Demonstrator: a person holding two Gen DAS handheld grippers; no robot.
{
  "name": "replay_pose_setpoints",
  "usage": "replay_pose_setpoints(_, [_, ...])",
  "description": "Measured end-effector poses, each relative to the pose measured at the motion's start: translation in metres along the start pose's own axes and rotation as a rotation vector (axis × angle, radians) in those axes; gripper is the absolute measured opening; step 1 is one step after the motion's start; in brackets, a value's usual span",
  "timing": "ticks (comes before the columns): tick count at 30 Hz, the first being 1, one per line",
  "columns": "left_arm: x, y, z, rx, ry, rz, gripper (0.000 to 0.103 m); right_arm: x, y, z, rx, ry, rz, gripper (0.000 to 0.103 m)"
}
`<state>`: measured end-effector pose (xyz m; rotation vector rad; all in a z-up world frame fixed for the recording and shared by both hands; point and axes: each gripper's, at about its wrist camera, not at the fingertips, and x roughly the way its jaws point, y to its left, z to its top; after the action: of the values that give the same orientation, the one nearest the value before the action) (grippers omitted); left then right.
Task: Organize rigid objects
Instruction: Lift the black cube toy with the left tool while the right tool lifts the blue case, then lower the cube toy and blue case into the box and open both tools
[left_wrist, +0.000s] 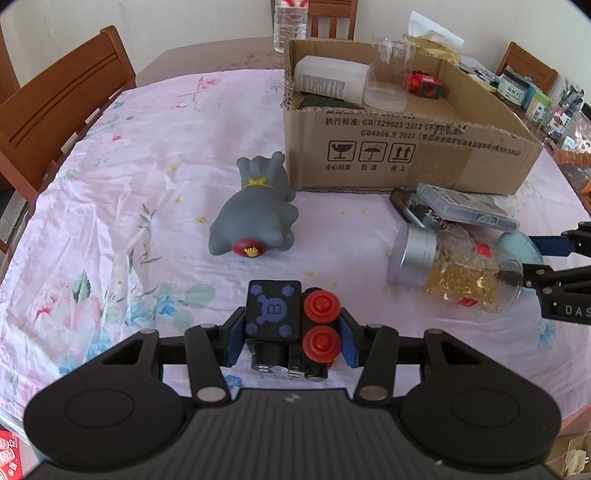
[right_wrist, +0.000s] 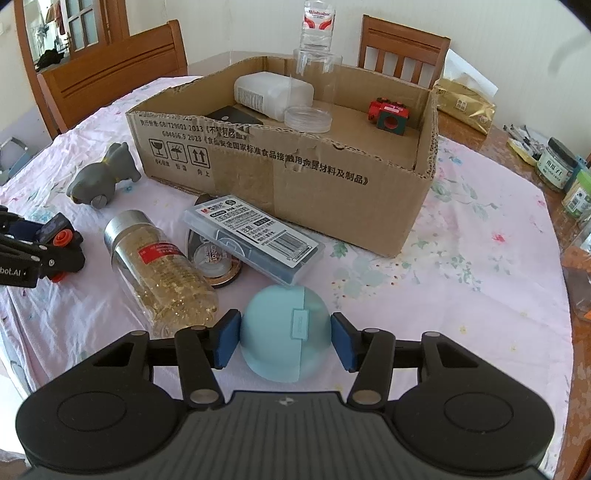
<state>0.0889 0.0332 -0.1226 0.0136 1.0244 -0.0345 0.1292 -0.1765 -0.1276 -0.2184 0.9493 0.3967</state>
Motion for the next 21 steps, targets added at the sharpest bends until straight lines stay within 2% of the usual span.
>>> replay_pose_setpoints(13, [0.0,0.002,0.003,0.012,0.01,-0.011,0.049,-0.001,0.001,0.001,0.005,0.001,-0.005,0.058])
replay_pose_setpoints(21, [-0.011,0.003,0.009,0.047,0.018,-0.029,0.049,-0.009,-0.004,0.004,-0.034,0.007,-0.019,0.058])
